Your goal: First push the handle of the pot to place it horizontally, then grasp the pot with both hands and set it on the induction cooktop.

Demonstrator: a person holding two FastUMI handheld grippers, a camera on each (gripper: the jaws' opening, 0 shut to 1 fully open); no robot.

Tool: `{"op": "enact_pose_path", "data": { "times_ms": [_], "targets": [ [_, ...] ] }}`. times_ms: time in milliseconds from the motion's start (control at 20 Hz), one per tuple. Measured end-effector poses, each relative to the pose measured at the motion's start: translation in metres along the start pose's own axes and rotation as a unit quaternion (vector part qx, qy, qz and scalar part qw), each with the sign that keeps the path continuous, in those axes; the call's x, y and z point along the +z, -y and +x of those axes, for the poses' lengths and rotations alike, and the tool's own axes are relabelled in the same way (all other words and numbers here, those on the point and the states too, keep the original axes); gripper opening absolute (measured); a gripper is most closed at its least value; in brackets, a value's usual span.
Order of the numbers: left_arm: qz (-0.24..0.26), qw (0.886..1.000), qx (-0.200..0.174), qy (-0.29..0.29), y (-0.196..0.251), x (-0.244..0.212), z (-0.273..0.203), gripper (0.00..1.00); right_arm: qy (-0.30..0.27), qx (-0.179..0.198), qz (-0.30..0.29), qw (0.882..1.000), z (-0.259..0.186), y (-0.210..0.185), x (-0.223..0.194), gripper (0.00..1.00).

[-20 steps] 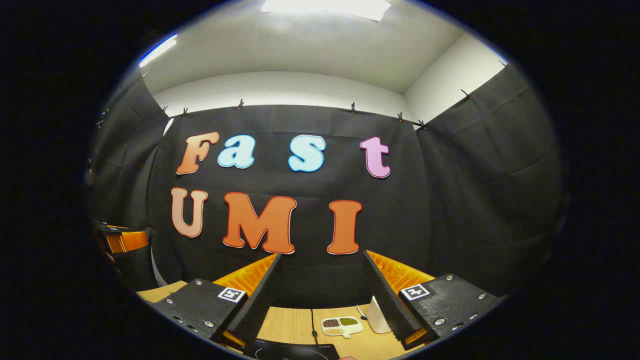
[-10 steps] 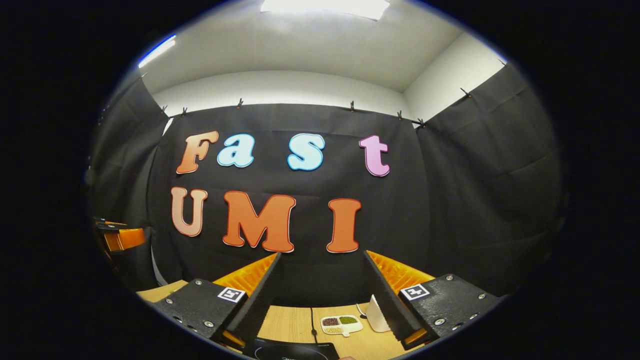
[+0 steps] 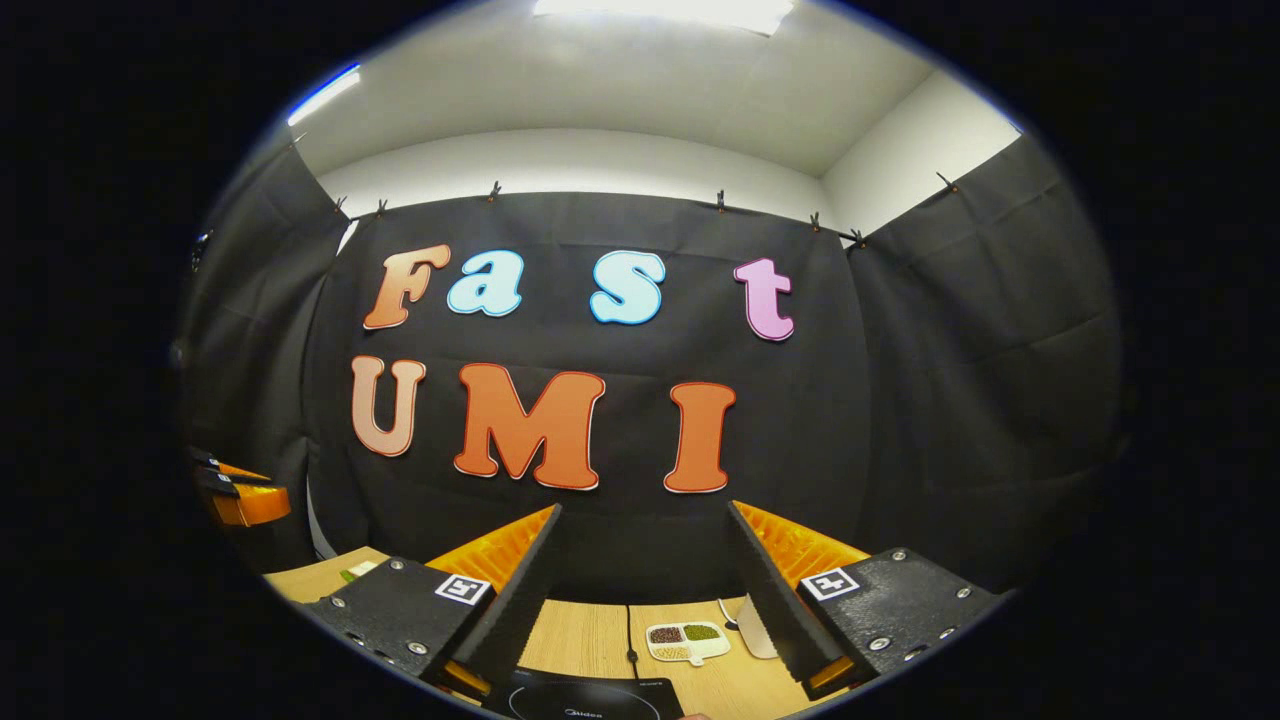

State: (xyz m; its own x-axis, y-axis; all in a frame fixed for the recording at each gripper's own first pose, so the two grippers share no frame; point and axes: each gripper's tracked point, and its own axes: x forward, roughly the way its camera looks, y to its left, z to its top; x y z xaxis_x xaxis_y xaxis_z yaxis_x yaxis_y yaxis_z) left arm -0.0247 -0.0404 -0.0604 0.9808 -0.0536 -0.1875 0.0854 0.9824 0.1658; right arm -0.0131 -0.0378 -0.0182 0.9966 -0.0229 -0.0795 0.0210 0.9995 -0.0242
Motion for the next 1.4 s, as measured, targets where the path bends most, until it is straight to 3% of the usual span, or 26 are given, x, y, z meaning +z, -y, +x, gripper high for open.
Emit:
{"op": "enact_pose_path", "data": {
  "times_ms": [100,450,650,1000,1400],
  "targets": [
    [0.009,1.0,-0.018,-0.024,0.006,-0.014,-0.002,0.04,-0.003,0.002,0.001,1.0,0.0,-0.002,-0.003,0.97],
    [0.039,0.99,-0.062,-0.119,0.02,-0.08,-0.01,0.02,-0.008,0.003,0.008,1.0,-0.002,-0.001,-0.013,0.97],
    [0.039,0.977,-0.079,-0.196,0.021,-0.128,-0.021,0.02,-0.026,0.002,0.014,1.0,-0.005,-0.001,-0.028,0.97],
    [0.044,0.935,-0.096,-0.339,0.014,-0.221,-0.057,0.02,-0.048,-0.001,0.016,0.999,-0.007,0.001,-0.051,0.97],
    [0.033,0.872,-0.124,-0.472,0.003,-0.306,-0.118,0.03,-0.077,-0.006,0.008,0.997,-0.015,0.005,-0.076,0.97]
  ]
}}
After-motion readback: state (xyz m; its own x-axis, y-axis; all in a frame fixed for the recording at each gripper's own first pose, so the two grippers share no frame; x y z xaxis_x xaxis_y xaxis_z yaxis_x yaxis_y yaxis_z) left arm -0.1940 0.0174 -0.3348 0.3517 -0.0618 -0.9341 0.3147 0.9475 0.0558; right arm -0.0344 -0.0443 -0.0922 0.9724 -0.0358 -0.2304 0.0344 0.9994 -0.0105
